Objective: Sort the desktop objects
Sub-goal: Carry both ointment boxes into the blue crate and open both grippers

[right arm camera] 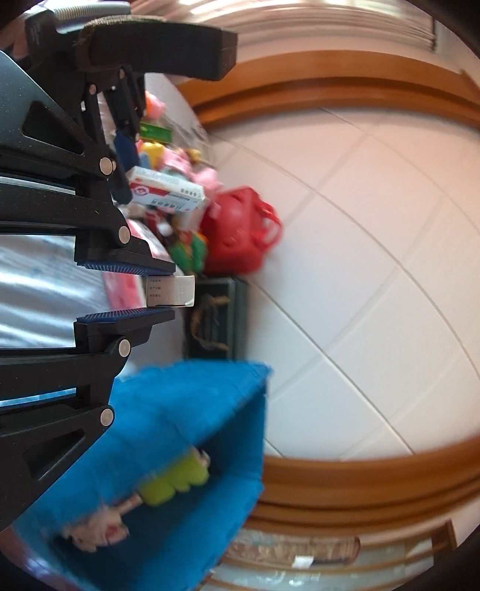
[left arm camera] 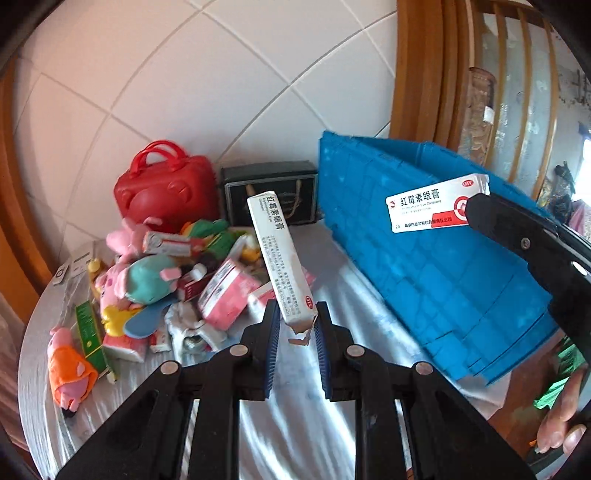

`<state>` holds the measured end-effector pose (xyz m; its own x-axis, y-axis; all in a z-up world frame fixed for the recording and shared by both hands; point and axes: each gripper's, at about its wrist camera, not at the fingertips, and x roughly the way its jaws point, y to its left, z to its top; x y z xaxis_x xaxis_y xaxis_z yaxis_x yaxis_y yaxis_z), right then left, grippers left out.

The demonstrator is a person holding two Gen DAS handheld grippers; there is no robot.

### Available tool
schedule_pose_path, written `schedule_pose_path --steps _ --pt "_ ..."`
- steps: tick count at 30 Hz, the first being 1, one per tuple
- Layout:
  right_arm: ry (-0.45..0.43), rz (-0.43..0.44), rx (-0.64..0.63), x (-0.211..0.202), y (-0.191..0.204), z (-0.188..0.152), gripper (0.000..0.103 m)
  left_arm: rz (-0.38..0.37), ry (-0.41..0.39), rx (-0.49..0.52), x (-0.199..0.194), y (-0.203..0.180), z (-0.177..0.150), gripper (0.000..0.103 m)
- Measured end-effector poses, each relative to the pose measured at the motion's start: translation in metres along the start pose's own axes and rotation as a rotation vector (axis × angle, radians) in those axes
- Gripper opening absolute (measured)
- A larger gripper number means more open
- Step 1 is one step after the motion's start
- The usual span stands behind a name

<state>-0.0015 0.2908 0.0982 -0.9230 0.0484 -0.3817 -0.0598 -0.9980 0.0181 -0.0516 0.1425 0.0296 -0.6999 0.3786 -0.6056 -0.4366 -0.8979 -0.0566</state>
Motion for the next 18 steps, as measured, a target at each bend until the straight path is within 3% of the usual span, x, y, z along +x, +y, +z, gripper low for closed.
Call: schedule_pose_path --steps 5,8,13,18 --pt "-0.090 -0.120 -0.023 -0.057 -0.077 0.025 0.017 -0.072 -0.111 0.063 -0.013 -0.091 0.049 0.018" --pt "-0.098 -0.195 -0.025 -0.075 -0.128 0.029 0.017 -0.107 -0.133 0.078 -0.014 -0.145 0.071 0.018" --pt "-0.035 -0.275 -0.007 -0.071 -0.212 0.022 0.017 -0.146 -0.097 0.119 0.006 -0.232 0.097 0.018" --pt "0.050 -0.304 -0.016 -0.057 -0.272 0.003 0.017 -0.167 0.015 0.113 0.041 -0.294 0.103 0.018"
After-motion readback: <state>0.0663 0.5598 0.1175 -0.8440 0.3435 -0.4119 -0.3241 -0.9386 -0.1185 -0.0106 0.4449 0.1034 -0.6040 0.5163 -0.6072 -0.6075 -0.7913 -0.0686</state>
